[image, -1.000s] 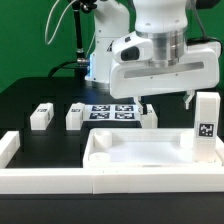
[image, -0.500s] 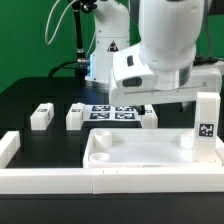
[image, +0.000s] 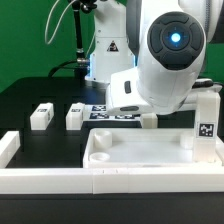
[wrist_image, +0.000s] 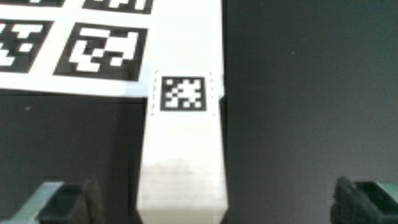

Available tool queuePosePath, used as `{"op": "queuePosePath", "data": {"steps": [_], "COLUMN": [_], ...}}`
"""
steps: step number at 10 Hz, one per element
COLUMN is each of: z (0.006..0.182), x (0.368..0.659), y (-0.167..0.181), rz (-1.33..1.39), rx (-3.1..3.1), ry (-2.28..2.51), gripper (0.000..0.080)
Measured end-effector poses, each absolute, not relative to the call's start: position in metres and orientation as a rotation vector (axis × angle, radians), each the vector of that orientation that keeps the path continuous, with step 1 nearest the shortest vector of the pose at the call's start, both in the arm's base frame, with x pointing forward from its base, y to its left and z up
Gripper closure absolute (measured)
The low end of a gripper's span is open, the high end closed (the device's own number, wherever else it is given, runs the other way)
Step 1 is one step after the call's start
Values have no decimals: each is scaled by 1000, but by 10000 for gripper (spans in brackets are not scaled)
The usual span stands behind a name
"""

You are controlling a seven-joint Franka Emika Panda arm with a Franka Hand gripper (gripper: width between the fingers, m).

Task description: Assemble desk

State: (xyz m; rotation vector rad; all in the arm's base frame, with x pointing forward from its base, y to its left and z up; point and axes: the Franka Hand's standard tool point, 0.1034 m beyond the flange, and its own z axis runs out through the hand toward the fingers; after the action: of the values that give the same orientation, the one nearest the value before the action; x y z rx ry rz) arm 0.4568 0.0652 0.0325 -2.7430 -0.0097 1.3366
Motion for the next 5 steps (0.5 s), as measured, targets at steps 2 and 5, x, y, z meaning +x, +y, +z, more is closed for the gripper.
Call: {"op": "queuePosePath", "data": {"steps": [2, 5], "z": [32, 17], "x": [456, 438], "y": [65, 53], "rz": [1338, 1394], "rx": [-2742, -2729], "ry": [-9, 50], "gripper": [150, 150]}}
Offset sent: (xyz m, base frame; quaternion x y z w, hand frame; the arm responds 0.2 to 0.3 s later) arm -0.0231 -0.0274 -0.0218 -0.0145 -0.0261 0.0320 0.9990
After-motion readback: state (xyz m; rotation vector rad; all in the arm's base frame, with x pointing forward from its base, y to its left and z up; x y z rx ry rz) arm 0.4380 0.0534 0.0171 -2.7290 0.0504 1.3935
